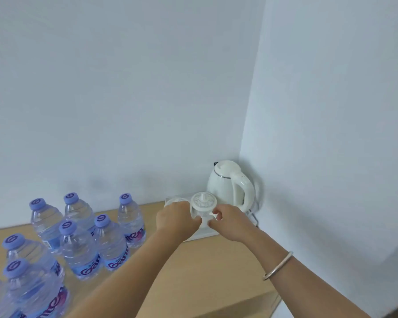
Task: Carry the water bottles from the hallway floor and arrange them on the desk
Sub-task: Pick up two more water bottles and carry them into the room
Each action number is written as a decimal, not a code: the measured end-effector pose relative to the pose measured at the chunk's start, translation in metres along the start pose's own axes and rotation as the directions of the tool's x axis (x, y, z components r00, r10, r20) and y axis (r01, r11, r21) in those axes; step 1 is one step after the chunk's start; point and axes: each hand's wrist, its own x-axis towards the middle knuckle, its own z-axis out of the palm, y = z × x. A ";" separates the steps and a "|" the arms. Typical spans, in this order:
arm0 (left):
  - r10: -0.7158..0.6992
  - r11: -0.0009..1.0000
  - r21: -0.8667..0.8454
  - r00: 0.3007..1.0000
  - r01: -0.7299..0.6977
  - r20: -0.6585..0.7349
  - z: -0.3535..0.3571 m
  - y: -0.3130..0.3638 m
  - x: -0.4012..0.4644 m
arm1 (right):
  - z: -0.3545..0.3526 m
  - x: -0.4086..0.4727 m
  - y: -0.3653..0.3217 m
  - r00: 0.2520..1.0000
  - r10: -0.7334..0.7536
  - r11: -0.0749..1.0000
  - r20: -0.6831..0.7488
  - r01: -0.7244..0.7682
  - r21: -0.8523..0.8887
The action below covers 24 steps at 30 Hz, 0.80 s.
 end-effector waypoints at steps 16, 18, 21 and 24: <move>0.552 0.833 -0.078 0.808 -0.548 0.206 0.053 0.230 -0.192 | -0.036 -0.304 0.173 0.818 0.522 0.853 -0.241 -0.502 0.142; 0.608 0.792 -0.084 0.769 -0.605 0.199 0.058 0.259 -0.211 | -0.043 -0.338 0.191 0.771 0.576 0.817 -0.271 -0.551 0.170; 0.690 0.721 -0.109 0.695 -0.684 0.203 0.064 0.304 -0.234 | -0.054 -0.386 0.213 0.677 0.664 0.746 -0.318 -0.630 0.215; 0.752 0.655 -0.127 0.627 -0.745 0.205 0.068 0.347 -0.251 | -0.069 -0.421 0.234 0.595 0.722 0.687 -0.353 -0.676 0.267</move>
